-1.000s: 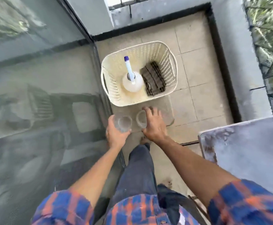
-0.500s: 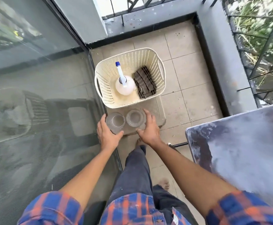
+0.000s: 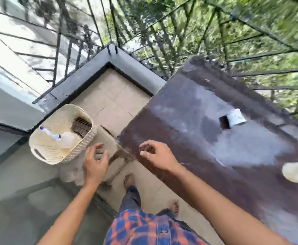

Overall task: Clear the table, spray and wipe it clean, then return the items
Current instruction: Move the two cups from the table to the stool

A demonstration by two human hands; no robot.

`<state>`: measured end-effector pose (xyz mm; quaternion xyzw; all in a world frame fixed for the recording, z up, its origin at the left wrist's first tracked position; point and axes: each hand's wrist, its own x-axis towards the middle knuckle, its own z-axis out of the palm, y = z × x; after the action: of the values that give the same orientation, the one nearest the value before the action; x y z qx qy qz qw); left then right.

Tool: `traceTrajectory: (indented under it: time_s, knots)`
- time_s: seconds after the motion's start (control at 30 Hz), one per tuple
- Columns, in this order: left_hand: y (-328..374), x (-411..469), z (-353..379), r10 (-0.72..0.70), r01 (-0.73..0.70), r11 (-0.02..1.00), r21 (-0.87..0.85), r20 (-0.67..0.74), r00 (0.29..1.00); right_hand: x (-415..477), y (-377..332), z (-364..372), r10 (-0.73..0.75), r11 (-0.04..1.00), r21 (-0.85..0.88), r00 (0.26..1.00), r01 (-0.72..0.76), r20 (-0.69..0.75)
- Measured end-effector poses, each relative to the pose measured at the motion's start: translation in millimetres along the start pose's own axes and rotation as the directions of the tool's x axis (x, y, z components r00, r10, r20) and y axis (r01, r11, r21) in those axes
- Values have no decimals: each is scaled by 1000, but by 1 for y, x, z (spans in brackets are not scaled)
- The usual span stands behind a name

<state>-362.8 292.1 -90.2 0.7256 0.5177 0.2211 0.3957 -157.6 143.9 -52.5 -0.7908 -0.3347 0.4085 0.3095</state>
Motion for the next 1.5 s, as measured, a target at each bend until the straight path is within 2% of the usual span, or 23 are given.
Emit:
traceTrajectory:
  time_s: [0.03,0.07,0.13,0.23,0.3,0.4,0.53,0.63,0.7,0.8,0.83,1.0,1.07,1.17,1.23,1.27,1.3,1.37,1.5]
  knots:
    - [20,-8,23,52,-52,999,-5,49,997,-23,23,-24,34,999,42,996,-31,-81]
    - [23,-8,29,52,-52,999,-10,58,997,-29,32,-27,56,997,67,994,-49,-99]
    - [52,-23,71,134,-128,991,-41,179,975,-66,72,-56,152,981,152,958,-118,-242]
    - [103,-65,144,305,-300,951,-71,345,887,-131,142,-102,292,949,243,855,-202,-429]
    - [137,-91,185,365,-353,929,-111,439,821,-168,177,-128,352,928,294,792,-228,-499]
    - [181,-123,239,435,-433,890,-142,549,713,-215,224,-164,432,896,371,667,-242,-607]
    - [226,-131,286,541,-624,772,-118,638,548,-246,270,-200,516,857,449,439,-254,-736]
    - [250,-115,316,571,-736,674,-68,679,461,-250,296,-225,527,834,416,303,-362,-794]
    - [269,-100,336,610,-825,561,-62,705,362,-250,311,-240,536,818,406,280,-408,-797]
    - [298,-73,363,620,-946,320,-59,767,162,-243,325,-255,601,769,418,324,-483,-731]
    - [306,-63,371,592,-964,262,-51,797,118,-240,329,-259,613,757,405,340,-514,-714]
    - [331,-20,404,415,-999,39,21,909,36,-223,338,-266,649,711,356,370,-607,-664]
    - [336,-9,415,357,-1000,-24,10,934,1,-216,340,-266,649,697,349,344,-626,-679]
    - [338,-5,426,319,-998,-46,-32,947,-45,-210,337,-264,663,684,408,283,-604,-693]
    - [337,-9,427,342,-999,-32,-40,938,-49,-209,332,-261,697,676,497,251,-545,-672]
    - [335,-12,427,378,-999,11,-33,926,-26,-209,329,-260,713,670,539,239,-511,-659]
    - [333,-16,426,415,-997,81,-18,910,18,-209,326,-259,724,665,570,231,-482,-650]
    - [328,-25,418,462,-964,267,24,874,149,-211,316,-253,731,667,594,239,-451,-639]
    - [306,-37,382,447,-760,650,6,806,388,-214,292,-236,697,714,570,334,-408,-634]
